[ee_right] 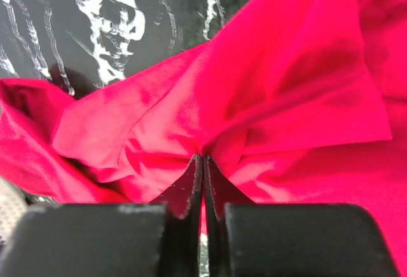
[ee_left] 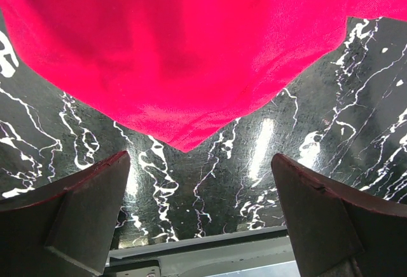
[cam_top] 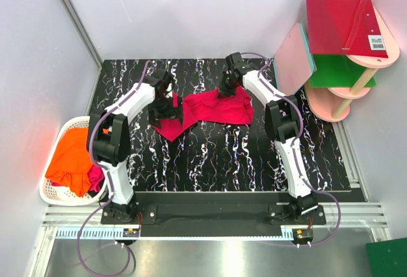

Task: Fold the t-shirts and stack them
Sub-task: Flatten out the tshirt

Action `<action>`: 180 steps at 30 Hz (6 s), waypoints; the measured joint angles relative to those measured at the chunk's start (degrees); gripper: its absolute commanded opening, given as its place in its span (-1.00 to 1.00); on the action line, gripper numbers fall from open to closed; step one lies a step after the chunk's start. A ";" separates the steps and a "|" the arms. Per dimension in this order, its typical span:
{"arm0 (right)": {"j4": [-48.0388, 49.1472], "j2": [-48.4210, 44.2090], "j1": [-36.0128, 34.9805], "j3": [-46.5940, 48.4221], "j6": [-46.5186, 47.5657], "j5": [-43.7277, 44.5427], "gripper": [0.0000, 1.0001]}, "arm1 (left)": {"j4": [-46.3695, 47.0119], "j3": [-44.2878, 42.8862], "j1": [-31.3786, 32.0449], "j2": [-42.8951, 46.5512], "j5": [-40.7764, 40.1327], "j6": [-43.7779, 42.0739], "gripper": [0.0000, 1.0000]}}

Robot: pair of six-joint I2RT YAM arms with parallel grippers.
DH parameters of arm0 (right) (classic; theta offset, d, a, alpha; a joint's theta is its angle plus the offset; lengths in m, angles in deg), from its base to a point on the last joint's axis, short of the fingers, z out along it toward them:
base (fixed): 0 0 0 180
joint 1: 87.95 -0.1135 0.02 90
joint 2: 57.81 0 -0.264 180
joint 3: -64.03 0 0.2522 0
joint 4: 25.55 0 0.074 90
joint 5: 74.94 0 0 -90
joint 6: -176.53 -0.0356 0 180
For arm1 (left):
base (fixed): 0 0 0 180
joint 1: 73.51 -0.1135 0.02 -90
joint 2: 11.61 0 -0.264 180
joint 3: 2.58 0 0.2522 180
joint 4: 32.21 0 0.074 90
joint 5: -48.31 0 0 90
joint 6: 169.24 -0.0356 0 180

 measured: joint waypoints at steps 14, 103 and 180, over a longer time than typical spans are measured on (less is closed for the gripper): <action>-0.26 -0.90 0.00 -1.75 2.03 0.24 -1.00 | 0.04 -0.13 0.00 0.00 -1.49 -0.28 0.98; 6.21 -14.45 2.67 -6.97 6.86 15.74 -1.00 | -5.09 -11.61 -21.55 -2.03 -19.02 4.50 0.95; 4.81 -87.73 5.60 -37.53 16.04 4.94 -1.00 | 3.06 3.61 -20.06 61.22 -2.43 11.63 -1.00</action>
